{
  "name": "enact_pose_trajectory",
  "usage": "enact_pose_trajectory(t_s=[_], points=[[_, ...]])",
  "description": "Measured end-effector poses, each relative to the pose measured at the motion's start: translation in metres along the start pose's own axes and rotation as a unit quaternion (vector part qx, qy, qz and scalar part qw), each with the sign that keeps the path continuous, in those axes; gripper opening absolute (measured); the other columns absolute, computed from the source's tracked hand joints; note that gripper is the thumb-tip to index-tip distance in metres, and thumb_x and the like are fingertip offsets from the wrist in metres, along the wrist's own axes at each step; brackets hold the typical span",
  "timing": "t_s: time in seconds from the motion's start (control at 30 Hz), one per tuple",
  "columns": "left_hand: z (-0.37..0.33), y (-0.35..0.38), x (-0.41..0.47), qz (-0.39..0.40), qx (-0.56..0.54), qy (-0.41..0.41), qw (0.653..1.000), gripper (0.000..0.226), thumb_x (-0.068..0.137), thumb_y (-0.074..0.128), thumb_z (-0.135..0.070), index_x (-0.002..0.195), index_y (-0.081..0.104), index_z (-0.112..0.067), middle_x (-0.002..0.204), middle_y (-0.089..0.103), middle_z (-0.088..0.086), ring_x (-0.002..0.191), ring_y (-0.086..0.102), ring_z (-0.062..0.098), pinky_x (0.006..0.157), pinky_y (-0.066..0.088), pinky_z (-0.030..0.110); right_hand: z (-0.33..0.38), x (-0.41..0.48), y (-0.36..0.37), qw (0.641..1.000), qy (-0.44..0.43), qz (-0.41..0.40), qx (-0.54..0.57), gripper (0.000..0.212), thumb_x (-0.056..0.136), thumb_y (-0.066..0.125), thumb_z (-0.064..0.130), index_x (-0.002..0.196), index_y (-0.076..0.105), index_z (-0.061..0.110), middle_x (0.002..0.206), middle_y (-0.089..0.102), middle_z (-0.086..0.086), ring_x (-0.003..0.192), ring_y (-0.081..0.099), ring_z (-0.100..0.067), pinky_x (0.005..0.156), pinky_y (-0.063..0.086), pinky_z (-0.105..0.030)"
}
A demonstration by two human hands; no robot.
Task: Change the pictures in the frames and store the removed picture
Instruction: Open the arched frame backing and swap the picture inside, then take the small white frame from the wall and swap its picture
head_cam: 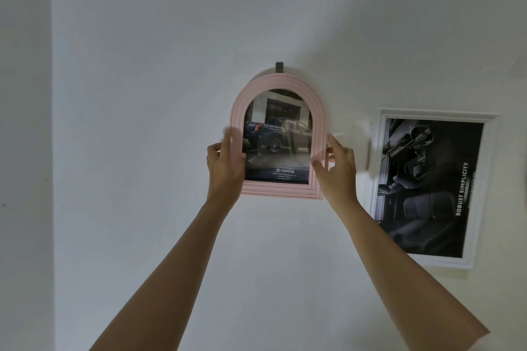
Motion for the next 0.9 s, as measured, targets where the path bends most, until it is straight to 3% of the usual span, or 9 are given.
enact_pose_trajectory(t_s=[0.17,0.33,0.4,0.47,0.53,0.73,0.9], points=[[-0.003,-0.005,0.0,-0.025,0.014,0.003,1.0,0.05,0.098,0.04,-0.027,0.146,0.023,-0.025,0.128,0.035,0.009,0.114,0.035,0.017,0.093,0.036,0.027,0.001,-0.002,-0.004,1.0,0.004,-0.002,0.0,0.056,0.09,0.058,0.015,0.141,0.036,0.018,0.13,0.041,-0.011,0.117,0.047,-0.025,0.095,0.042,-0.029],[-0.035,-0.007,0.008,-0.062,0.064,0.042,0.995,0.048,0.096,0.042,-0.03,0.142,0.03,-0.023,0.137,0.035,0.007,0.124,0.034,0.021,0.101,0.041,0.041,0.012,0.008,-0.033,0.999,-0.031,-0.01,-0.029,0.053,0.093,0.052,0.017,0.143,0.034,0.022,0.138,0.037,-0.007,0.129,0.037,-0.02,0.097,0.036,-0.025],[-0.061,0.002,0.014,-0.06,0.055,0.075,0.994,0.047,0.096,0.043,-0.031,0.141,0.034,-0.018,0.137,0.038,0.007,0.124,0.036,0.02,0.103,0.039,0.04,0.015,0.016,-0.058,0.996,-0.046,-0.017,-0.068,0.052,0.095,0.049,0.02,0.143,0.032,0.025,0.143,0.034,-0.005,0.134,0.032,-0.019,0.096,0.029,-0.023],[-0.09,0.018,0.018,-0.051,0.038,0.102,0.993,0.047,0.096,0.043,-0.03,0.14,0.036,-0.014,0.138,0.04,0.007,0.126,0.036,0.019,0.106,0.035,0.035,0.012,0.026,-0.09,0.994,-0.063,-0.023,-0.091,0.05,0.095,0.049,0.022,0.143,0.033,0.024,0.146,0.033,-0.004,0.136,0.029,-0.018,0.104,0.027,-0.027],[-0.122,0.043,0.017,-0.041,0.036,0.122,0.991,0.048,0.097,0.044,-0.029,0.141,0.037,-0.013,0.142,0.039,0.008,0.13,0.035,0.02,0.107,0.03,0.032,0.004,0.038,-0.127,0.987,-0.087,-0.031,-0.131,0.049,0.094,0.049,0.022,0.142,0.036,0.021,0.144,0.037,-0.005,0.134,0.032,-0.02,0.109,0.031,-0.034],[-0.224,0.153,-0.011,0.002,0.012,0.179,0.984,0.047,0.096,0.043,-0.031,0.14,0.038,-0.014,0.14,0.041,0.007,0.129,0.036,0.019,0.107,0.029,0.032,-0.061,0.07,-0.259,0.968,-0.069,-0.061,-0.232,0.048,0.095,0.048,0.023,0.141,0.036,0.021,0.143,0.038,-0.007,0.133,0.033,-0.024,0.106,0.032,-0.037],[-0.295,0.266,-0.045,0.047,-0.016,0.188,0.981,0.048,0.097,0.045,-0.03,0.142,0.035,-0.015,0.14,0.038,0.005,0.129,0.035,0.016,0.101,0.029,0.022,-0.133,0.095,-0.358,0.959,-0.042,-0.065,-0.272,0.05,0.092,0.048,0.017,0.141,0.037,0.017,0.141,0.041,-0.009,0.131,0.033,-0.025,0.103,0.033,-0.038]])
Point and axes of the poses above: each hand's wrist, its own x-axis towards the middle knuckle, its own y-axis out of the palm, z = x × y, the point moved 7 cm from there along x, towards the middle knuckle
